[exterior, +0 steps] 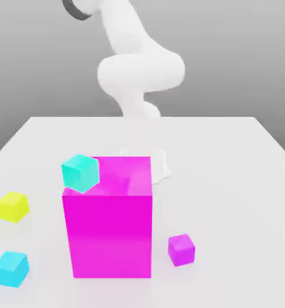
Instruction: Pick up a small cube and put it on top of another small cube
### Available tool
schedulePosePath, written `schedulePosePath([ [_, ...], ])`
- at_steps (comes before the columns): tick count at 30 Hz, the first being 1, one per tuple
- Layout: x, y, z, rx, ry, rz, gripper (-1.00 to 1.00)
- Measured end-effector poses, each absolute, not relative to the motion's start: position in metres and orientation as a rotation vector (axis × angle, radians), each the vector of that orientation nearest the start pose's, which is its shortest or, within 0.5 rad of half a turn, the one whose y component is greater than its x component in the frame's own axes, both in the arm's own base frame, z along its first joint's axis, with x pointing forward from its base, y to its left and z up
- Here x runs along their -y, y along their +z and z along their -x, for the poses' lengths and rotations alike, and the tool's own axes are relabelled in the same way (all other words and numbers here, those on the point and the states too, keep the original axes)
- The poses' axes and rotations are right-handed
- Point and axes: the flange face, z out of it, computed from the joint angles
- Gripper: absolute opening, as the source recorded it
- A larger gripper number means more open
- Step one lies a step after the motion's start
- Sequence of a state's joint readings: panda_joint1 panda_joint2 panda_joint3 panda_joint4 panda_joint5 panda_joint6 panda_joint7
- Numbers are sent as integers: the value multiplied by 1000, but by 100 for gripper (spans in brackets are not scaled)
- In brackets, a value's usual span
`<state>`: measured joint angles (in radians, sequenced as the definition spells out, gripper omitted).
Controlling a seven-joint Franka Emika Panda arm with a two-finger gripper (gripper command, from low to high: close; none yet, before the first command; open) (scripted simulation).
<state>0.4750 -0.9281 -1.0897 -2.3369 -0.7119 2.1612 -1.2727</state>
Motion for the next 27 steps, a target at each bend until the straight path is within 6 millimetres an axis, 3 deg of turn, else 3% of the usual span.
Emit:
schedulePosePath([
  [9,341,365,-366,2227,-329,2422,0],
  [14,321,289,-393,2509,-171,2046,0],
  [19,286,213,-414,2725,-34,1606,0],
  [23,277,147,-419,2766,-4,1494,0],
  [24,276,135,-419,2768,-2,1489,-100],
  [27,276,135,-419,2769,2,1489,-100],
])
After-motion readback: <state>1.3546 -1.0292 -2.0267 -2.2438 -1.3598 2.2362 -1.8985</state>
